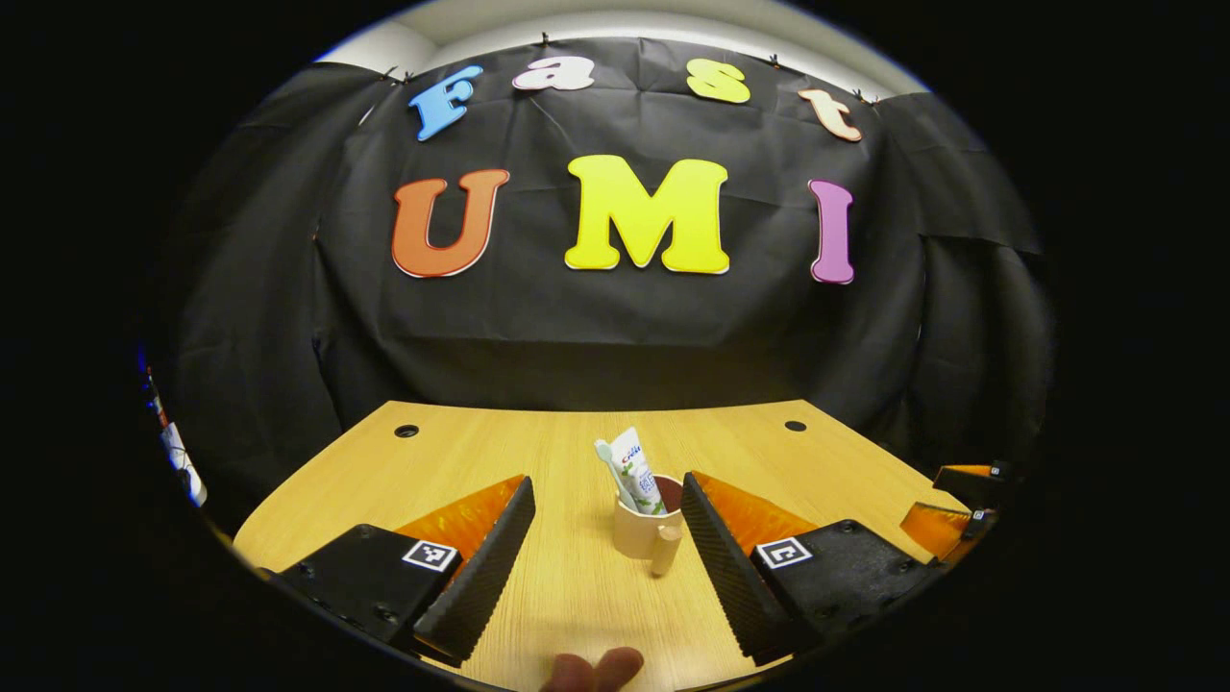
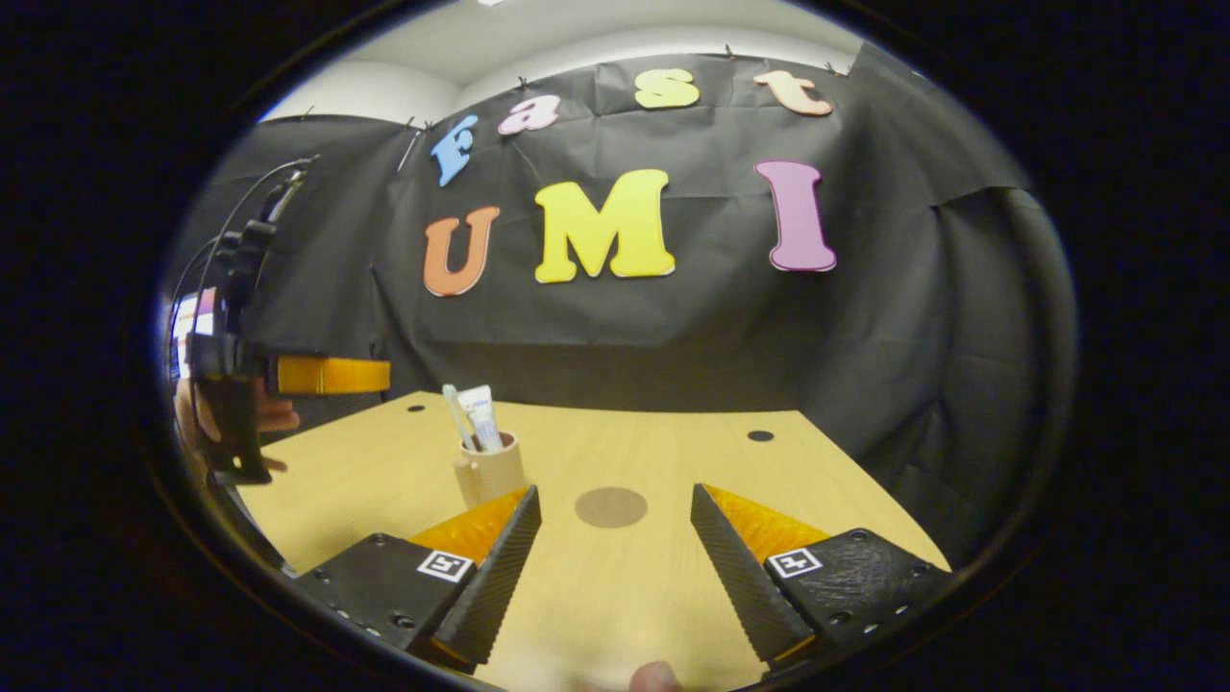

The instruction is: Put the toothbrush and toothpaste on the desktop into the cup, then pick up the cup and place it on the coaster on the desktop.

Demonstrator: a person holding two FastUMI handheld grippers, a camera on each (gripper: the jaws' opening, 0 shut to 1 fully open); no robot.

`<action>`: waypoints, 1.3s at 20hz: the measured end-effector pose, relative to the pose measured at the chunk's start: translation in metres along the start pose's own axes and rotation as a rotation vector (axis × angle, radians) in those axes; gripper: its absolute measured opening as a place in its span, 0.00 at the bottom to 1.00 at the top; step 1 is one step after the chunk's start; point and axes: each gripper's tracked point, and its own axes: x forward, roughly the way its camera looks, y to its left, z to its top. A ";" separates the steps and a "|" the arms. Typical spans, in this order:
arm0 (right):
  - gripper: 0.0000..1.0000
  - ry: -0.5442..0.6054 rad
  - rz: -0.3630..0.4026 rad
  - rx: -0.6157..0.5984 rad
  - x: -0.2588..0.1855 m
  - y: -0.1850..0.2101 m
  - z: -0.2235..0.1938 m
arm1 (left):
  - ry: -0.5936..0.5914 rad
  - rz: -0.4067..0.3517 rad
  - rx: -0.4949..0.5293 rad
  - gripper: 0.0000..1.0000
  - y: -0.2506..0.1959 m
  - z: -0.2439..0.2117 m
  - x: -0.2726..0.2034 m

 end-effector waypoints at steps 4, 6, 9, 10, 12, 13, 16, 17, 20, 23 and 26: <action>0.96 0.046 0.035 -0.022 -0.022 -0.014 -0.030 | 0.251 -0.089 0.017 0.97 -0.023 -0.019 0.028; 0.95 0.066 0.064 -0.038 -0.032 -0.012 -0.040 | 0.375 -0.109 0.036 0.97 -0.029 -0.032 0.041; 0.96 0.037 0.080 -0.029 -0.047 -0.014 -0.038 | 0.578 -0.123 0.067 0.97 -0.033 -0.056 0.055; 0.96 0.020 0.077 -0.030 -0.051 -0.016 -0.035 | 0.657 -0.124 0.069 0.98 -0.035 -0.066 0.059; 0.96 -0.017 0.070 -0.039 -0.058 -0.018 -0.028 | 0.785 -0.121 0.043 0.97 -0.033 -0.080 0.064; 0.96 -0.035 0.063 -0.045 -0.061 -0.020 -0.024 | 0.840 -0.121 0.022 0.98 -0.031 -0.088 0.065; 0.95 -0.079 0.047 -0.048 -0.066 -0.025 -0.017 | 0.948 -0.139 -0.035 0.97 -0.028 -0.101 0.067; 0.95 -0.083 0.049 -0.044 -0.067 -0.025 -0.018 | 0.979 -0.135 -0.040 0.97 -0.028 -0.105 0.069; 0.95 -0.086 0.044 -0.027 -0.066 -0.030 -0.020 | 1.034 -0.090 -0.018 0.98 -0.021 -0.116 0.085; 0.95 -0.064 0.041 -0.003 -0.064 -0.036 -0.031 | 1.071 -0.053 0.001 0.98 -0.019 -0.124 0.094; 0.95 -0.037 0.038 0.035 -0.059 -0.041 -0.040 | 1.115 -0.054 -0.022 0.97 -0.027 -0.127 0.095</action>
